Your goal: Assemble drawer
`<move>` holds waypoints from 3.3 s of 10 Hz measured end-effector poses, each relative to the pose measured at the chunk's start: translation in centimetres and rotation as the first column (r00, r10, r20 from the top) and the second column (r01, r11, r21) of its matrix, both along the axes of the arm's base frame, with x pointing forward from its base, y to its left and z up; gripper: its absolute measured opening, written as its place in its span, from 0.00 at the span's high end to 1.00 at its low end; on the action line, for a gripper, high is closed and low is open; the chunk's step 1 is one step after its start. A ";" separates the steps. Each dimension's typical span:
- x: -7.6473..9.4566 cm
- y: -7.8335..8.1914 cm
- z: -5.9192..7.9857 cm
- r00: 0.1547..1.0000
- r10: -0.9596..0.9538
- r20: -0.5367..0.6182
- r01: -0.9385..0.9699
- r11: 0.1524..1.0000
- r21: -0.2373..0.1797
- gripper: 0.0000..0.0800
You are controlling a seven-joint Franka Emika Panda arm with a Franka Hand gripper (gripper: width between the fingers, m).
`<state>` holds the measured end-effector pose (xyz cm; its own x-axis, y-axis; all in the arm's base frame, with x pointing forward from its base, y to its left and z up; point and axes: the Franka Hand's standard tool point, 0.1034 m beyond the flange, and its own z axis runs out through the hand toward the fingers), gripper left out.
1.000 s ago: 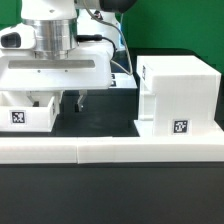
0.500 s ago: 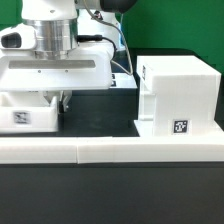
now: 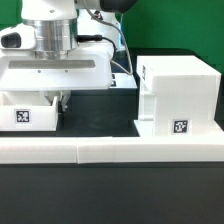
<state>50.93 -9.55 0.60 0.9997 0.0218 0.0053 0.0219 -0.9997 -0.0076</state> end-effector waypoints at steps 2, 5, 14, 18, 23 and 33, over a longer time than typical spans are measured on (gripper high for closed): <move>0.0 0.0 0.0 1.000 0.000 0.000 0.000 1.000 0.000 0.95; -0.2 1.7 0.6 0.997 0.078 0.000 -0.078 0.997 -0.001 0.95; -0.3 3.6 2.3 0.948 0.318 -0.022 -0.317 0.948 0.034 0.95; 1.5 5.3 1.6 0.732 0.680 -0.037 -0.680 0.733 0.002 0.95; 1.4 4.7 1.5 0.501 0.865 -0.043 -0.865 0.501 0.004 0.95; 2.5 6.9 1.1 0.112 0.992 -0.055 -0.994 0.112 0.006 0.95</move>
Offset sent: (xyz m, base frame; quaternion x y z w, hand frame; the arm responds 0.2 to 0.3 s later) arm -0.0159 0.0264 0.0107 -0.0376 -0.0142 -0.1063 0.9935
